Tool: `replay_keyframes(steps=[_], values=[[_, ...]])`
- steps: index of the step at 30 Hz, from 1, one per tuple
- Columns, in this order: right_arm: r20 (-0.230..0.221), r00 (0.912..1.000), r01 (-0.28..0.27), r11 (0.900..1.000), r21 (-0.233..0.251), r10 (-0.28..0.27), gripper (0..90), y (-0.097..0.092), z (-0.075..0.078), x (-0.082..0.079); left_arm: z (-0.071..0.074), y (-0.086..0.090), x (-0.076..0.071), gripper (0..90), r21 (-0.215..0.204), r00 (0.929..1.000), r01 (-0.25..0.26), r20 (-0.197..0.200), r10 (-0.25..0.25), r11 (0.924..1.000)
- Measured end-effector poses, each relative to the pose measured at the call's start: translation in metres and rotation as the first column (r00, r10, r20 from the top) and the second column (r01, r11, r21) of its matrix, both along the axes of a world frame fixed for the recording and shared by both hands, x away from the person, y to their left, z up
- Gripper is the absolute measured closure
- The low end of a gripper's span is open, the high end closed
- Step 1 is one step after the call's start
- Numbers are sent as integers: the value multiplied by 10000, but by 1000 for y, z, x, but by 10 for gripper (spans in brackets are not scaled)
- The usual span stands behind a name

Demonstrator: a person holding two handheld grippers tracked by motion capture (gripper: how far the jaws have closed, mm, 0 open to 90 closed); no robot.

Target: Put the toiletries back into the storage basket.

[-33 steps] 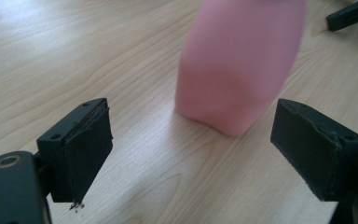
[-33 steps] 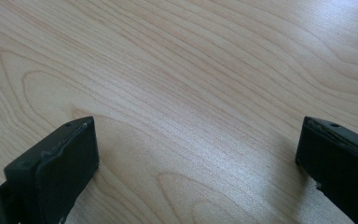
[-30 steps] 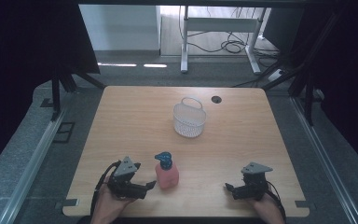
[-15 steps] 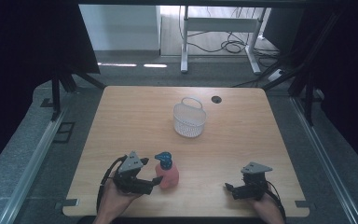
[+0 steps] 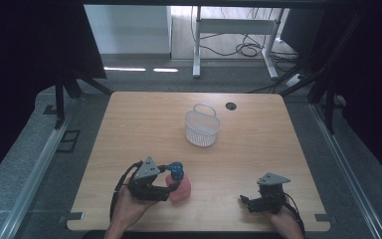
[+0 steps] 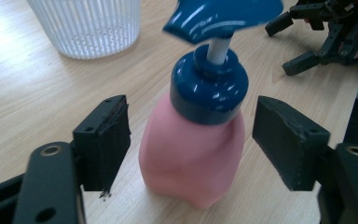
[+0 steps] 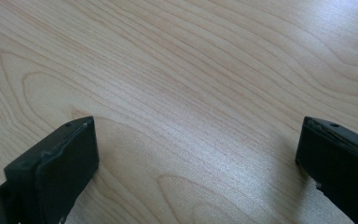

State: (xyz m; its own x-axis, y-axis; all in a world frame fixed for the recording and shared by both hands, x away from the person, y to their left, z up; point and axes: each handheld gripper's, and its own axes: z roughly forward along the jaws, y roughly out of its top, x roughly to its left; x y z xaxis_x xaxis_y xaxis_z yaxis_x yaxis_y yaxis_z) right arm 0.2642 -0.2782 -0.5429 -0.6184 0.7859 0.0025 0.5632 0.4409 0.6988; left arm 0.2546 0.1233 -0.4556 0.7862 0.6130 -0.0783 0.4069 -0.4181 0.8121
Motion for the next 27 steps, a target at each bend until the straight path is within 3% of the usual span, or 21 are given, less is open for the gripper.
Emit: replay_keyframes(steps=[13,18,27], values=[[0,10000,-19,10000,12,19,0,0,0,0,4,-11,7,415,-107,9996,280,23,-280,9996],[-9,10000,-17,10000,20,17,0,0,0,0,5,-14,8,502,-57,9993,382,37,-382,9993],[5,10000,-30,10000,13,30,0,0,0,0,8,-17,8,528,160,9997,229,119,-231,9996]])
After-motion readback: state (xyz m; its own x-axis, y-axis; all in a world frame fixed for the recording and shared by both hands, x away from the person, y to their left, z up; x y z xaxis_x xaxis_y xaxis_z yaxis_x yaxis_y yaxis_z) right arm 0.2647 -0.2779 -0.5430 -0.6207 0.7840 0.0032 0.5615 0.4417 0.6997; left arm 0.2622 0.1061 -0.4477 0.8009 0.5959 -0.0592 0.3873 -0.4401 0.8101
